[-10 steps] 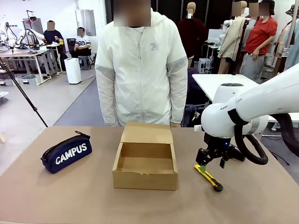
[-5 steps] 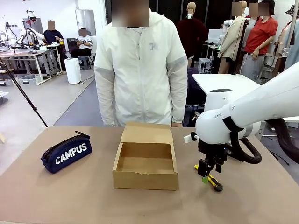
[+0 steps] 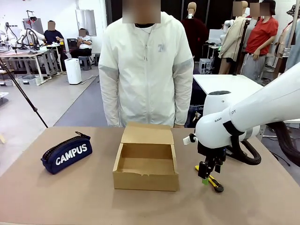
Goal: Pack the items into the box.
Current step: Pick up the item indicated by the person and place it inside the Mailer Box.
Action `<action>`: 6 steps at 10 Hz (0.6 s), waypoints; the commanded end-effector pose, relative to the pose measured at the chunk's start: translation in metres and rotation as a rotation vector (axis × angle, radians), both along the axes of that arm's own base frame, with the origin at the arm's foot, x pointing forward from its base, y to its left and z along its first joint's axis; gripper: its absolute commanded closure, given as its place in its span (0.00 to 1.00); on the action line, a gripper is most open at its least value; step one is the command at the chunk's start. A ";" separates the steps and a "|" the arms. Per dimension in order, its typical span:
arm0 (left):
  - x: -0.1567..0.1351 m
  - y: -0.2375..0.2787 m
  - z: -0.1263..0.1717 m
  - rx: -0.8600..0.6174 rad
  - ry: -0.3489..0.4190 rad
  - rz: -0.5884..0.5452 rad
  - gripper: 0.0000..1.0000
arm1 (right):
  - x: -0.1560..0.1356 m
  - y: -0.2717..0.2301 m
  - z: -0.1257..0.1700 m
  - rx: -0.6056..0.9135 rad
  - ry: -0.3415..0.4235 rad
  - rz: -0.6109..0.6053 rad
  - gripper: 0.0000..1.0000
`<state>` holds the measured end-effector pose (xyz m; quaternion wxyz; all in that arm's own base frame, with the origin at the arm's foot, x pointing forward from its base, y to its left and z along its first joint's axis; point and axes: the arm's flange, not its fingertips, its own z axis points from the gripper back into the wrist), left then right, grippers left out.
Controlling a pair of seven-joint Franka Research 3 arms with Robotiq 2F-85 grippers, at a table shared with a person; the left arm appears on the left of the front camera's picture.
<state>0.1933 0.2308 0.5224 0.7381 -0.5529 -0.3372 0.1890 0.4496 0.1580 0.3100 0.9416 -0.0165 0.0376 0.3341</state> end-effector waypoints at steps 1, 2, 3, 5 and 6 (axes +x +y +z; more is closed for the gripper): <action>0.001 0.001 0.001 -0.001 -0.024 -0.003 0.00 | -0.006 0.006 -0.012 0.021 -0.062 -0.077 0.00; 0.001 0.001 0.001 -0.001 -0.024 -0.003 0.00 | -0.007 0.007 -0.012 0.019 -0.078 -0.094 0.00; 0.001 0.001 0.001 -0.001 -0.024 -0.003 0.00 | -0.008 0.009 -0.015 -0.003 -0.096 -0.108 0.00; 0.001 0.001 0.001 -0.001 -0.024 -0.003 0.00 | -0.009 0.014 -0.018 -0.001 -0.109 -0.098 0.00; 0.001 0.001 0.001 -0.001 -0.024 -0.003 0.00 | -0.007 0.015 -0.022 -0.017 -0.114 -0.122 0.00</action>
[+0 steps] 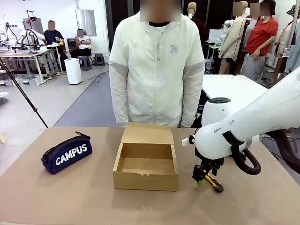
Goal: Pack the items into the box.
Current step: Pick up the item indicated by the person and place it inside the Mailer Box.
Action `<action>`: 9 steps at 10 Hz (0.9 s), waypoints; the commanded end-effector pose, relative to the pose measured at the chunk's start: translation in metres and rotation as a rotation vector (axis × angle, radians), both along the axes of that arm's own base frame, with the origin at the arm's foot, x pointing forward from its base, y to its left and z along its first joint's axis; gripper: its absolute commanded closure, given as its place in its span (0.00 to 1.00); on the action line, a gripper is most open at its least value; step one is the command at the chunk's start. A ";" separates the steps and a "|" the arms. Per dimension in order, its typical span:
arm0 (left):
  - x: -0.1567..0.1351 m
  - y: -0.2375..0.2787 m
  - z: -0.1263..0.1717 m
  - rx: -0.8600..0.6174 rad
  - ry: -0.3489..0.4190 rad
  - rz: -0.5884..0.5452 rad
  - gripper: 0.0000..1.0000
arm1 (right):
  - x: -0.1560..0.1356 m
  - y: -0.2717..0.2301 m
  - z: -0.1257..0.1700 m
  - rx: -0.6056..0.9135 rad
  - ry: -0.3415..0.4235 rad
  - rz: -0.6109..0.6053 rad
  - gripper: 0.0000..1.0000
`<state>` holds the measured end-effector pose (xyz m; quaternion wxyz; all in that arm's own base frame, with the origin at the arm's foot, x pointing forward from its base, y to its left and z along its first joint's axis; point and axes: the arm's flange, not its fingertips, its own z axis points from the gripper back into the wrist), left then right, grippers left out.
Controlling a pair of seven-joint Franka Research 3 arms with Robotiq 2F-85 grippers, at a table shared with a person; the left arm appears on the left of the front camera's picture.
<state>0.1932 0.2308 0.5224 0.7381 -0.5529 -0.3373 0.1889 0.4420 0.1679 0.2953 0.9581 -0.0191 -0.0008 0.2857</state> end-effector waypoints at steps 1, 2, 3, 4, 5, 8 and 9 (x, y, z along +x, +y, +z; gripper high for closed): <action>0.001 0.001 0.001 -0.001 -0.024 -0.003 0.00 | 0.002 0.005 -0.010 -0.048 -0.036 -0.044 0.00; 0.001 0.001 0.001 -0.001 -0.024 -0.003 0.00 | 0.002 0.004 -0.010 -0.053 -0.044 -0.064 0.00; 0.001 0.001 0.001 -0.001 -0.024 -0.003 0.00 | 0.003 0.003 -0.008 -0.032 -0.050 -0.071 0.00; 0.001 0.001 0.001 -0.001 -0.024 -0.003 0.00 | 0.003 0.003 -0.009 -0.021 -0.048 -0.076 0.00; 0.001 0.001 0.001 -0.001 -0.024 -0.003 0.00 | 0.004 0.002 -0.010 -0.017 -0.040 -0.079 0.27; 0.001 0.001 0.001 -0.001 -0.024 -0.003 0.00 | 0.005 -0.002 -0.010 0.008 -0.022 -0.091 1.00; 0.001 0.001 0.001 -0.001 -0.024 -0.003 0.00 | 0.005 -0.003 -0.009 0.013 -0.022 -0.096 1.00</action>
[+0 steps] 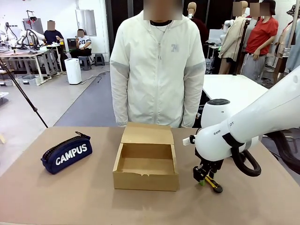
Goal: Pack the items into the box.
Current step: Pick up the item indicated by the person and place it inside the Mailer Box.
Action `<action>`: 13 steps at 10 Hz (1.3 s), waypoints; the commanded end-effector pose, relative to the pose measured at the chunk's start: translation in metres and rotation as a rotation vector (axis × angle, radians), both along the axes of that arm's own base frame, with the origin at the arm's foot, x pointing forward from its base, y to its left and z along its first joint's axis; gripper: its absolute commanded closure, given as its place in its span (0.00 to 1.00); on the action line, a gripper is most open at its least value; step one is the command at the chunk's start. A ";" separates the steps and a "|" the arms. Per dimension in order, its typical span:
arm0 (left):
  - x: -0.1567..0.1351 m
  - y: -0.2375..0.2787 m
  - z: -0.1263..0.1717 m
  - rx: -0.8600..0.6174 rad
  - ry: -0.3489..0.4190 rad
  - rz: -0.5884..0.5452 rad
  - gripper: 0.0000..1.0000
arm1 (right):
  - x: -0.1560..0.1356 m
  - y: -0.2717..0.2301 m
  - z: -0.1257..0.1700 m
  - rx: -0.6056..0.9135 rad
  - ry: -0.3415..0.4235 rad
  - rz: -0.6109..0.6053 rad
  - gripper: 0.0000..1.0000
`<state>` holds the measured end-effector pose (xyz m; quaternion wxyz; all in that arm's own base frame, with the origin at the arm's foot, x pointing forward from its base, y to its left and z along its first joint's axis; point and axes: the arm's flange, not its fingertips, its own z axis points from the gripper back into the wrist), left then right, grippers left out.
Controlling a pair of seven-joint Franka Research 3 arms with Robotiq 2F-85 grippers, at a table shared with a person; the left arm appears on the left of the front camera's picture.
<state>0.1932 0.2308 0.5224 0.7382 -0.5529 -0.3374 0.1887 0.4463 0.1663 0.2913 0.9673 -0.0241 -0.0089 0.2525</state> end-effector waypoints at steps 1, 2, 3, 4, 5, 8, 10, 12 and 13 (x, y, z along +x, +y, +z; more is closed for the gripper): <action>0.001 0.001 0.001 -0.002 -0.024 -0.003 0.00 | 0.001 -0.003 -0.003 0.021 -0.005 -0.031 1.00; 0.001 0.001 0.001 -0.002 -0.024 -0.003 0.00 | 0.001 -0.003 -0.002 0.022 -0.003 -0.031 1.00; 0.001 0.001 0.001 -0.002 -0.024 -0.003 0.00 | 0.001 -0.003 -0.003 0.020 -0.001 -0.028 1.00; 0.001 0.001 0.001 -0.002 -0.024 -0.003 0.00 | 0.001 -0.002 -0.003 0.022 0.006 -0.023 1.00; 0.001 0.001 0.001 -0.002 -0.024 -0.003 0.00 | 0.002 -0.002 -0.003 0.025 0.010 -0.019 1.00; 0.001 0.001 0.001 -0.002 -0.024 -0.003 0.00 | 0.000 -0.003 -0.001 0.038 0.012 -0.007 1.00; 0.001 0.001 0.001 -0.002 -0.024 -0.003 0.00 | -0.005 -0.007 0.025 0.025 0.013 0.010 1.00; 0.001 0.001 0.001 -0.002 -0.024 -0.003 0.00 | -0.026 -0.022 0.103 0.018 0.054 -0.016 1.00; 0.001 0.001 0.001 -0.002 -0.024 -0.003 0.00 | -0.035 -0.026 0.132 0.009 0.098 0.002 1.00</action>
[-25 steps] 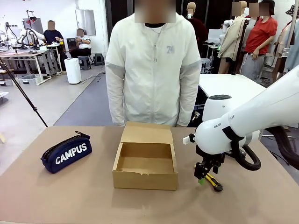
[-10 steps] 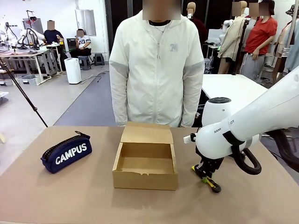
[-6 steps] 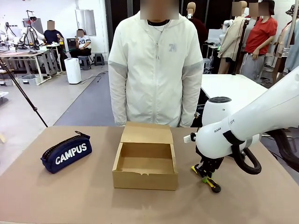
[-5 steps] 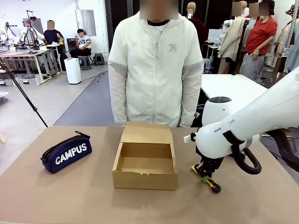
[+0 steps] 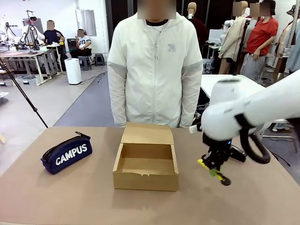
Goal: Pack the items into the box.
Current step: Pick up the item indicated by the person and place it inside the Mailer Box.
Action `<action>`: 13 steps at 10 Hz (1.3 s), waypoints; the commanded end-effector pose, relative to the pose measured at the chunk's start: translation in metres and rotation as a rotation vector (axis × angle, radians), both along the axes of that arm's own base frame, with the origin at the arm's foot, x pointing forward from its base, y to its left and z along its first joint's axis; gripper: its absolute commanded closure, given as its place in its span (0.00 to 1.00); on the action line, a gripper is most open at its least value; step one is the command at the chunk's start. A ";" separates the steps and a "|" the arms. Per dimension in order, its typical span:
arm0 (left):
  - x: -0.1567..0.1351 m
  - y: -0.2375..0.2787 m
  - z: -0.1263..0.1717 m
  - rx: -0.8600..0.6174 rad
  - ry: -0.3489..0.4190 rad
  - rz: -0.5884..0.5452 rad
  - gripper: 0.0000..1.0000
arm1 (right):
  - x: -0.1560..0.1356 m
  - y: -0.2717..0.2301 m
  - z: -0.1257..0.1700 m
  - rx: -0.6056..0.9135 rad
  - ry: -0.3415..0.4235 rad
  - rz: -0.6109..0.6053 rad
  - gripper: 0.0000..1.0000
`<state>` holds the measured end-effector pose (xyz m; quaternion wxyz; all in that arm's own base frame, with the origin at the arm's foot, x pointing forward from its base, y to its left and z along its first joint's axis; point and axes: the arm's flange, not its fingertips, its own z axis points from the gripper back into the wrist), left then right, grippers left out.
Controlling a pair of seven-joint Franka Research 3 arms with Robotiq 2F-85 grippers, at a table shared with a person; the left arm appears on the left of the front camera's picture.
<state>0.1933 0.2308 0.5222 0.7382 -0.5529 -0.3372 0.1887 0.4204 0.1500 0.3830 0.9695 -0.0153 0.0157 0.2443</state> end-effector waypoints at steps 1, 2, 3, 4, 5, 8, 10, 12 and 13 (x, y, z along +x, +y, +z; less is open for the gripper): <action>0.001 0.000 0.001 -0.001 -0.024 -0.002 0.00 | -0.014 -0.015 0.061 -0.008 0.042 0.000 1.00; 0.001 0.000 0.001 -0.001 -0.024 -0.002 0.00 | -0.020 -0.021 0.074 0.016 0.000 -0.006 1.00; 0.001 0.000 0.001 -0.001 -0.024 -0.002 0.00 | -0.022 -0.034 0.079 0.064 -0.108 -0.074 1.00; 0.001 0.000 0.001 -0.001 -0.024 -0.002 0.00 | -0.024 -0.016 0.068 -0.008 0.016 -0.010 1.00; 0.001 0.000 0.001 -0.001 -0.024 -0.002 0.00 | -0.024 -0.016 0.068 -0.008 0.016 -0.010 1.00; 0.001 0.000 0.001 -0.001 -0.024 -0.002 0.00 | -0.026 -0.020 0.074 0.000 0.009 -0.018 1.00; 0.001 0.000 0.001 -0.001 -0.024 -0.002 0.00 | -0.007 0.031 0.091 -0.050 -0.067 0.135 1.00; 0.001 0.000 0.001 -0.001 -0.024 -0.002 0.00 | 0.024 0.111 0.091 -0.102 -0.088 0.439 1.00; 0.001 0.000 0.001 -0.001 -0.024 -0.002 0.00 | 0.032 0.144 0.086 -0.111 -0.095 0.572 1.00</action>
